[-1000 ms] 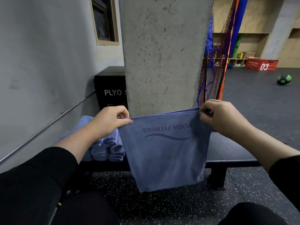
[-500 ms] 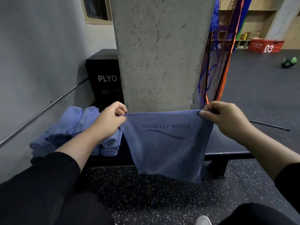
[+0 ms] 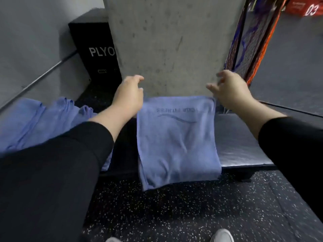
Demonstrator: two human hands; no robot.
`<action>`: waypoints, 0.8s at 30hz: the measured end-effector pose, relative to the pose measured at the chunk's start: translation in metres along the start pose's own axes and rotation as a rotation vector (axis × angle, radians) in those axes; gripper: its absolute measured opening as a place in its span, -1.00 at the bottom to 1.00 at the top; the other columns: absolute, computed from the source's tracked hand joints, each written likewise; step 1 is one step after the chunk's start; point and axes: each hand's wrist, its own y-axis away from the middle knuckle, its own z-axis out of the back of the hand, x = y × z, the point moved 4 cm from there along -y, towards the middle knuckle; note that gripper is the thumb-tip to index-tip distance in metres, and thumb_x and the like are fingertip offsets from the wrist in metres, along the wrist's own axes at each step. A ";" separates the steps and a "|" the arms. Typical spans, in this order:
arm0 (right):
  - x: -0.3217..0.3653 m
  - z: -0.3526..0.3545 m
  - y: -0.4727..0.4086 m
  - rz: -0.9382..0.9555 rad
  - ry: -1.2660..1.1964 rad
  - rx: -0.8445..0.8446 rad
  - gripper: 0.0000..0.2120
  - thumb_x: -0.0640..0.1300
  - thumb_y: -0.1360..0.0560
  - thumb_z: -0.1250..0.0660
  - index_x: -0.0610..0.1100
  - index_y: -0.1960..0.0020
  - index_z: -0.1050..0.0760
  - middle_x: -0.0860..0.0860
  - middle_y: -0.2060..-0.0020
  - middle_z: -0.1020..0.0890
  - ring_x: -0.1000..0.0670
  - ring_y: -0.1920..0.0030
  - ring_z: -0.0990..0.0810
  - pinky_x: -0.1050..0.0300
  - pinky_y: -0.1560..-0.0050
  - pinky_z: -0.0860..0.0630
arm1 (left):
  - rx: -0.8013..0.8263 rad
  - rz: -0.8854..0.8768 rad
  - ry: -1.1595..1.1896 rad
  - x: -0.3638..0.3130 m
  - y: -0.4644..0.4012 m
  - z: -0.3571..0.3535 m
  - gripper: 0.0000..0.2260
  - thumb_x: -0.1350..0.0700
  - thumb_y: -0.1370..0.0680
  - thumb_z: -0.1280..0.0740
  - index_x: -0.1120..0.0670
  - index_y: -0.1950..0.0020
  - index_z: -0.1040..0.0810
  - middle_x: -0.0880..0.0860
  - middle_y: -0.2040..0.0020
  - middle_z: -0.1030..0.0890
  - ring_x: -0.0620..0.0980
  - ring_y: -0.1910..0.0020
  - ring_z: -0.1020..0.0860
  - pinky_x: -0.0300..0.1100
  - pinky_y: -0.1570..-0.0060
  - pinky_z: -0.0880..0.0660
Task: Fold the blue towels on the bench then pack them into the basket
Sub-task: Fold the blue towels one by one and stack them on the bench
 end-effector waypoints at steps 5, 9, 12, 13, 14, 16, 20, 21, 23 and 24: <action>-0.021 -0.106 0.093 0.130 0.069 0.327 -0.58 0.07 -0.62 -0.28 -0.11 -0.41 -0.46 -0.10 -0.33 -0.52 -0.16 -0.28 -0.53 0.02 -0.23 -0.43 | 0.454 -0.175 -0.176 0.007 0.106 -0.113 -0.62 0.04 -0.72 -0.13 0.11 -0.52 -0.39 0.12 -0.52 -0.40 0.10 -0.49 -0.37 -0.06 -0.41 -0.30; -0.055 -0.157 0.128 0.171 0.251 0.598 -0.42 0.11 -0.68 -0.11 -0.14 -0.60 -0.12 -0.06 -0.62 -0.09 -0.09 -0.61 -0.06 -0.07 -0.56 -0.06 | 0.710 -0.206 -0.398 0.034 0.124 -0.147 -0.44 -0.12 -0.73 0.01 0.07 -0.67 0.03 0.01 -0.67 0.10 -0.04 -0.64 0.09 0.06 -0.60 0.07; -0.065 -0.167 0.121 0.218 0.305 0.597 -0.32 0.21 -0.67 -0.04 -0.09 -0.65 0.05 0.01 -0.64 0.09 -0.03 -0.63 0.11 -0.05 -0.60 0.12 | 0.731 -0.211 -0.390 0.042 0.106 -0.149 -0.44 -0.12 -0.73 0.06 0.04 -0.67 0.12 -0.04 -0.67 0.18 -0.08 -0.64 0.17 0.09 -0.60 0.13; -0.068 -0.170 0.118 0.232 0.329 0.591 -0.30 0.24 -0.66 -0.02 -0.08 -0.65 0.09 0.02 -0.64 0.12 -0.01 -0.62 0.14 -0.04 -0.60 0.15 | 0.734 -0.215 -0.396 0.044 0.102 -0.151 -0.45 -0.12 -0.73 0.07 0.04 -0.67 0.14 -0.05 -0.66 0.20 -0.08 -0.63 0.18 0.10 -0.60 0.14; -0.070 -0.173 0.115 0.242 0.348 0.582 -0.27 0.27 -0.65 0.00 -0.07 -0.65 0.12 0.03 -0.63 0.14 -0.01 -0.62 0.16 -0.03 -0.60 0.16 | 0.733 -0.216 -0.395 0.047 0.097 -0.155 -0.45 -0.11 -0.73 0.08 0.04 -0.67 0.15 -0.06 -0.66 0.21 -0.08 -0.63 0.19 0.10 -0.60 0.15; -0.072 -0.178 0.102 0.241 0.363 0.568 -0.26 0.30 -0.63 0.04 -0.07 -0.65 0.16 0.04 -0.63 0.16 0.00 -0.62 0.18 -0.03 -0.60 0.19 | 0.724 -0.224 -0.393 0.050 0.083 -0.160 -0.46 -0.10 -0.73 0.09 0.04 -0.67 0.15 -0.07 -0.66 0.22 -0.08 -0.63 0.20 0.12 -0.60 0.15; -0.071 -0.187 0.070 0.259 0.377 0.532 -0.28 0.28 -0.64 0.06 -0.06 -0.65 0.14 0.04 -0.64 0.13 0.01 -0.62 0.16 -0.04 -0.60 0.18 | 0.727 -0.205 -0.382 0.053 0.047 -0.164 -0.46 -0.10 -0.74 0.06 0.04 -0.67 0.11 -0.07 -0.67 0.17 -0.07 -0.64 0.16 0.12 -0.59 0.12; -0.072 -0.188 0.065 0.272 0.383 0.526 -0.29 0.28 -0.65 0.04 -0.06 -0.65 0.12 0.04 -0.64 0.12 0.01 -0.62 0.15 -0.04 -0.60 0.17 | 0.720 -0.202 -0.371 0.054 0.041 -0.163 -0.47 -0.10 -0.74 0.03 0.04 -0.67 0.03 -0.05 -0.67 0.11 -0.05 -0.64 0.10 0.11 -0.59 0.08; -0.073 -0.188 0.062 0.283 0.378 0.520 -0.30 0.26 -0.65 0.00 -0.05 -0.65 0.07 0.04 -0.64 0.08 0.00 -0.63 0.12 -0.06 -0.60 0.15 | 0.602 -0.198 -0.296 0.053 0.041 -0.152 -0.57 -0.09 -0.71 -0.09 0.03 -0.54 -0.34 0.00 -0.59 -0.28 0.04 -0.57 -0.24 0.05 -0.51 -0.19; -0.072 -0.187 0.063 0.286 0.357 0.505 -0.32 0.24 -0.65 -0.05 -0.05 -0.65 0.02 0.02 -0.64 0.04 -0.02 -0.63 0.08 -0.08 -0.60 0.12 | 0.496 -0.215 -0.236 0.052 0.046 -0.141 -0.67 -0.09 -0.69 -0.15 0.02 -0.36 -0.51 -0.02 -0.41 -0.52 0.07 -0.40 -0.45 0.01 -0.37 -0.35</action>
